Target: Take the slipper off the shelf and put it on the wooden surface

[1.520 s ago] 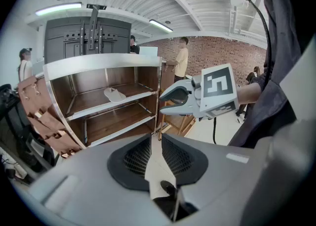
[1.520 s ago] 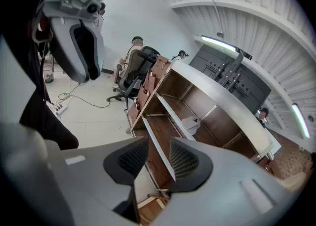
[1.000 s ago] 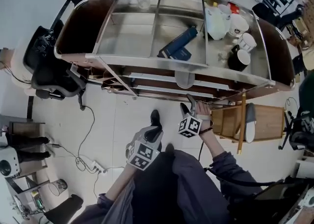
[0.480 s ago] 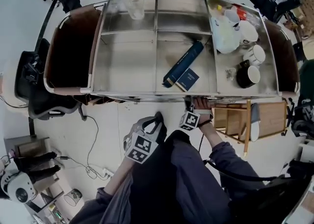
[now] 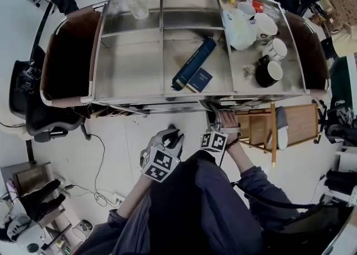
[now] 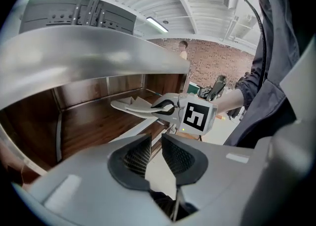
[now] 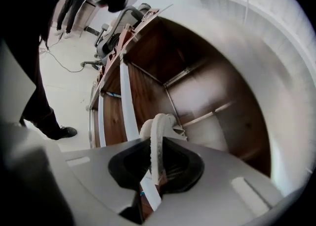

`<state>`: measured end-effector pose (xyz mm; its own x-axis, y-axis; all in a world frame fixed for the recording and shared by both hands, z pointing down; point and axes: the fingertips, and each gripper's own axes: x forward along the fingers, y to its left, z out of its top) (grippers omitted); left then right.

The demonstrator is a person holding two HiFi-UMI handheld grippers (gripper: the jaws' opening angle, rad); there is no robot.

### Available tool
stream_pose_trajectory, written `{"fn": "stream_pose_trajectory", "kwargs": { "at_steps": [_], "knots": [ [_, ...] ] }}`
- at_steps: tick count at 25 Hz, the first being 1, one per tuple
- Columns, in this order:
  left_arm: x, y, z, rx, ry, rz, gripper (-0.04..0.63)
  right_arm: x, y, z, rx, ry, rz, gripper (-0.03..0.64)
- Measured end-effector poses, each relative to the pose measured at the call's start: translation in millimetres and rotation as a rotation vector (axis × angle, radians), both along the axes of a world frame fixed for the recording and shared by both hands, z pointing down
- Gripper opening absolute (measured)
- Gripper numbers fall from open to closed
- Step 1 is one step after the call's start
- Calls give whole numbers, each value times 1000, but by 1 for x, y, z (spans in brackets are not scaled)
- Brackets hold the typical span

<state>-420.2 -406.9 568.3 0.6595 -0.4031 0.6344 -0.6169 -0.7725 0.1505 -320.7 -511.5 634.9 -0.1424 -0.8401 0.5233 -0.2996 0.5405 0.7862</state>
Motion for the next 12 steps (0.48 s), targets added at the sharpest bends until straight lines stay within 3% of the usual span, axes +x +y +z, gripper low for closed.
{"fn": "stream_pose_trajectory", "kwargs": {
  "at_steps": [6, 12],
  "knots": [
    [29, 51, -4, 22, 5, 2, 66, 16, 57, -42, 77, -36, -31, 31],
    [60, 144, -8, 43, 10, -58, 66, 39, 153, -69, 139, -75, -82, 29]
  ]
}}
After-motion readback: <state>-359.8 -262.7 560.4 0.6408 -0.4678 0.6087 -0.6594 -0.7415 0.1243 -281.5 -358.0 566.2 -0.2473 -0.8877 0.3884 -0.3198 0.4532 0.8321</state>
